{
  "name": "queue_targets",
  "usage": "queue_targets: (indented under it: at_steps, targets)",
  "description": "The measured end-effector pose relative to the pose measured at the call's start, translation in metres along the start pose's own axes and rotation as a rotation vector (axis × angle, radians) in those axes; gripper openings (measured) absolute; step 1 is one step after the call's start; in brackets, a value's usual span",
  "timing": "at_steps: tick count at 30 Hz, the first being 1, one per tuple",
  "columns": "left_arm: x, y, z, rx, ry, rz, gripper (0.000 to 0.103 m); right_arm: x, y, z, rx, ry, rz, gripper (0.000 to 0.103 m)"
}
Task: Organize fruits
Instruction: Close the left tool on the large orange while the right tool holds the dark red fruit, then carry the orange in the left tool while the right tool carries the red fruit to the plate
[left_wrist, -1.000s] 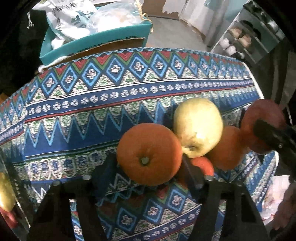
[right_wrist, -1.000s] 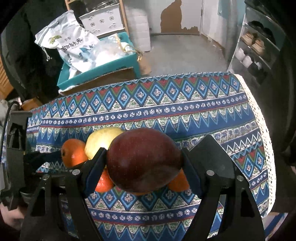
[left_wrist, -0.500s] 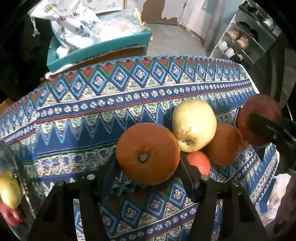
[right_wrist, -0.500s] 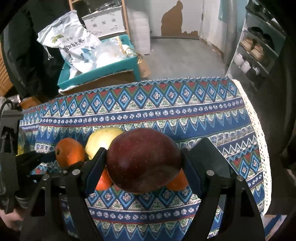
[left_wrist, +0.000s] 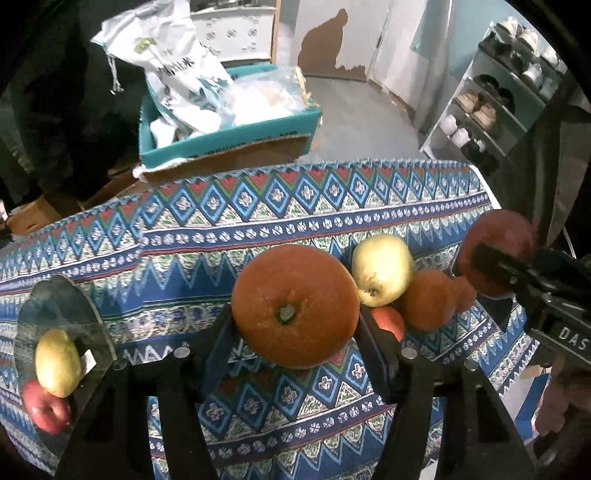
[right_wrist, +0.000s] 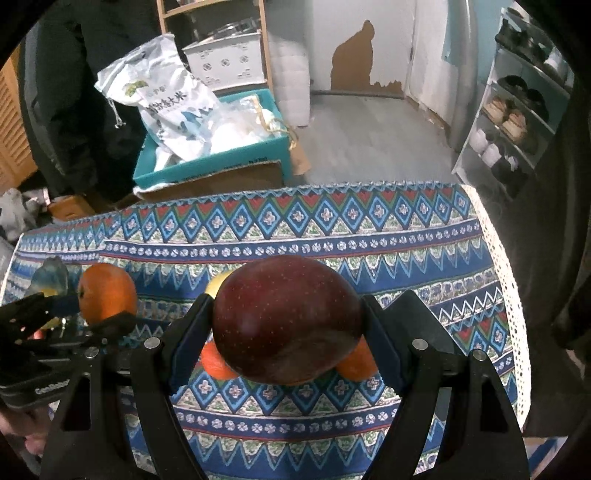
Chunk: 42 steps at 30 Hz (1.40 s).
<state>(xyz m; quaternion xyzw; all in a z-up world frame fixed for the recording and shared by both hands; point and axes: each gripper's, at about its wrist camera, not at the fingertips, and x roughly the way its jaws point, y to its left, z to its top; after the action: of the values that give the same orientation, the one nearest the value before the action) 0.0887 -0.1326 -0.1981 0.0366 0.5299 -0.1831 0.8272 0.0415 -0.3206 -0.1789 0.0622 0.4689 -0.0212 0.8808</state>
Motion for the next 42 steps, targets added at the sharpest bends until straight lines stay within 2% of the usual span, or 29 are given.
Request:
queue_targets:
  at_steps: [10, 27, 42]
  targets:
    - [-0.045, 0.005, -0.001, -0.005, -0.071, 0.036, 0.065, -0.024, 0.014, 0.005, -0.029, -0.046, -0.001, 0.079]
    - [-0.107, 0.036, -0.007, -0.063, -0.175, 0.024, 0.065, -0.069, 0.057, 0.016, -0.089, -0.126, 0.055, 0.079]
    - [-0.137, 0.076, -0.019, -0.130, -0.228, 0.040, 0.065, -0.091, 0.111, 0.032, -0.150, -0.175, 0.131, 0.079]
